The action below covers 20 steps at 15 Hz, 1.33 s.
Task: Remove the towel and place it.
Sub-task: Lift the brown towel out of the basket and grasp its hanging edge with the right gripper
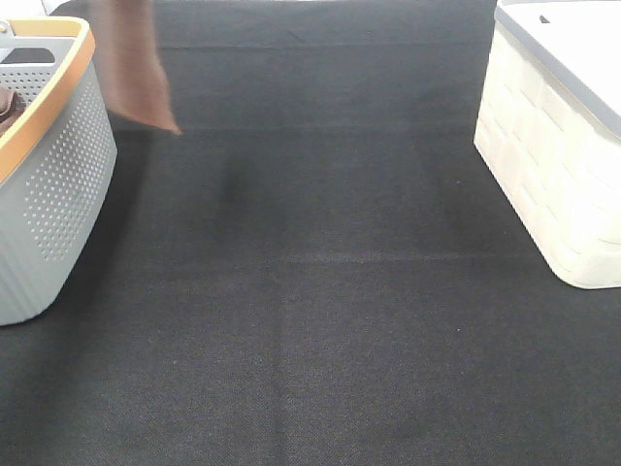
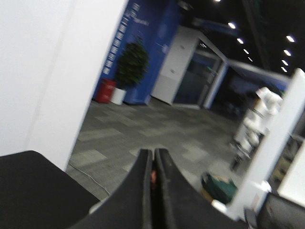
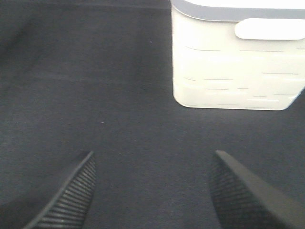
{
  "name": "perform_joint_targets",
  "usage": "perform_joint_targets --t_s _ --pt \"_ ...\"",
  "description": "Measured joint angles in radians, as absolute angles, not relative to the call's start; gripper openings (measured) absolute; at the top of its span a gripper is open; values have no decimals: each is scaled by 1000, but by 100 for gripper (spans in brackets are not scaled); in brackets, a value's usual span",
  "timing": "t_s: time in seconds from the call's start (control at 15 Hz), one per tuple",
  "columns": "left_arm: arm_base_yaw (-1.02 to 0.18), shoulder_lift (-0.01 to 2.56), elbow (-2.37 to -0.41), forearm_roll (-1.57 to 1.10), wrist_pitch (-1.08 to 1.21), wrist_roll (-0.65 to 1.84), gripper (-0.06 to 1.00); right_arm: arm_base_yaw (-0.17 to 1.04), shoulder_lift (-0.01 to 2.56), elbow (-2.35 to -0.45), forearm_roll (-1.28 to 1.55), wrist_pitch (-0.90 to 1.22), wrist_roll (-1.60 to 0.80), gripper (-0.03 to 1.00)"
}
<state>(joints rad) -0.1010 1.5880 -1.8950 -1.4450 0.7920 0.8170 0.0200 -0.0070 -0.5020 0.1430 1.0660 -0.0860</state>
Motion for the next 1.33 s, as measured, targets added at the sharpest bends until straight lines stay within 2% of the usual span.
perform_joint_targets --t_s 0.4,0.67,0.8,1.0,1.13,1.33 --pt "-125 1587 -1895 -1312 1208 1000 0 20 31 -502 230 1057 -95 65" --pt "-125 1587 -1895 -1211 1214 1015 0 20 246 -506 317 1047 -211 65" --pt "-125 1587 -1895 -1175 1214 1015 0 20 352 -513 384 961 -277 65" --pt "-125 1587 -1895 -1125 1214 998 0 20 493 -513 633 755 -489 65" --pt "-125 1587 -1895 -1070 1215 972 0 20 605 -513 927 718 -772 65" --pt "-125 1587 -1895 -1043 1215 971 0 20 744 -513 1184 677 -1125 65"
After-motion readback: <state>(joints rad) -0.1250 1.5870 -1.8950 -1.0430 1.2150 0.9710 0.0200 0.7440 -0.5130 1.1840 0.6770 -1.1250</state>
